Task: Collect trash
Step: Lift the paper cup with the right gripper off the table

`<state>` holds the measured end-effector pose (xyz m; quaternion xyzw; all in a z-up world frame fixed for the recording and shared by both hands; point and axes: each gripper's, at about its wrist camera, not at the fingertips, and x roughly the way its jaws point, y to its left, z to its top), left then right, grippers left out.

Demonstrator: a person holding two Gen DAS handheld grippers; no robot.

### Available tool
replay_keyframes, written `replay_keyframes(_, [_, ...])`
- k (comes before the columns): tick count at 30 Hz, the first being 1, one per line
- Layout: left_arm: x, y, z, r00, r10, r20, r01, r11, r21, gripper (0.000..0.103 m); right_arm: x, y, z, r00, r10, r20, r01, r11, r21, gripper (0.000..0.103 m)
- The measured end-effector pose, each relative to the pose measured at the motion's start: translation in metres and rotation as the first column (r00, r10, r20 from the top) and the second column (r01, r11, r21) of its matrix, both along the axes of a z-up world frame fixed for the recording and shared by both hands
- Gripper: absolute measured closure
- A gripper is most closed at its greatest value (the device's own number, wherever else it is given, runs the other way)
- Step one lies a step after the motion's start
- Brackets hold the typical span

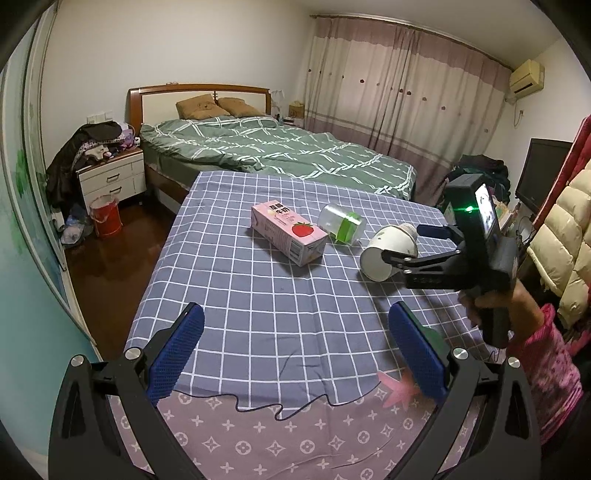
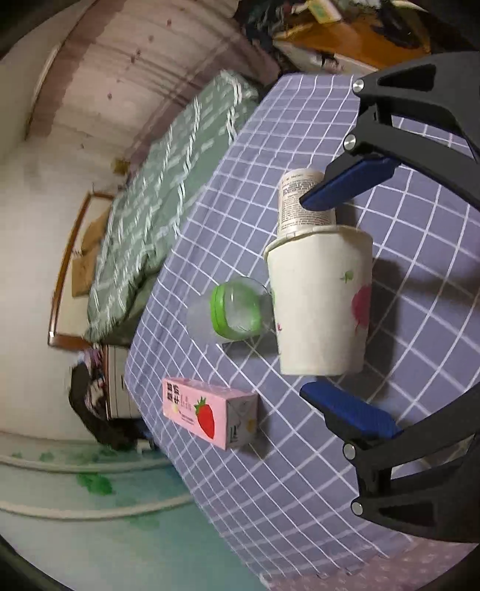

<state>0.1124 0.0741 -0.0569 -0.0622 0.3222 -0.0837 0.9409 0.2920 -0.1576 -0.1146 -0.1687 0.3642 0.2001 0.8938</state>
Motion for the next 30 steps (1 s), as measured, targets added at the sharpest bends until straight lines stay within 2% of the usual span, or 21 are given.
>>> replay_keyframes(4, [0.001,-0.001,0.0,1.0,0.002,0.002,-0.002,1.0,-0.007,0.005,0.01,-0.005,-0.005,0.999,0.023,-0.034,-0.023,1.0,0.002,0.014])
replay_keyframes(8, [0.002,-0.003,-0.001,1.0,-0.003,-0.004,0.003,1.0,0.001,0.005,0.004,0.003,-0.01,0.992,0.104,-0.075,-0.102,0.994,0.033,0.014])
replay_keyframes(12, [0.004,-0.003,-0.001,1.0,-0.003,-0.006,0.003,1.0,-0.003,0.005,0.006,0.006,-0.011,0.993,0.096,-0.074,-0.092,0.994,0.051,0.014])
replay_keyframes(13, [0.004,-0.003,-0.001,1.0,-0.003,-0.007,0.003,1.0,-0.003,0.005,0.007,0.008,-0.013,0.993,0.087,-0.076,-0.084,0.996,0.039,0.021])
replay_keyframes(16, [0.004,-0.005,-0.002,1.0,-0.003,-0.011,0.003,1.0,0.001,0.005,0.006,0.01,-0.014,0.995,0.057,-0.077,-0.055,0.998,0.034,0.022])
replay_keyframes(19, [0.005,-0.005,-0.003,1.0,-0.003,-0.012,0.003,1.0,0.0,0.005,-0.004,0.009,-0.008,0.994,0.074,-0.079,-0.067,0.993,0.097,0.022])
replay_keyframes(25, [0.004,-0.007,-0.003,1.0,-0.004,-0.01,0.004,1.0,0.002,0.005,-0.035,0.018,0.01,0.978,0.182,-0.101,-0.154,0.96,0.234,0.022])
replay_keyframes(30, [0.002,-0.008,-0.001,1.0,-0.004,-0.004,0.004,1.0,0.008,0.005,-0.062,0.018,0.022,0.978,0.2,-0.065,-0.178,0.953,0.247,0.022])
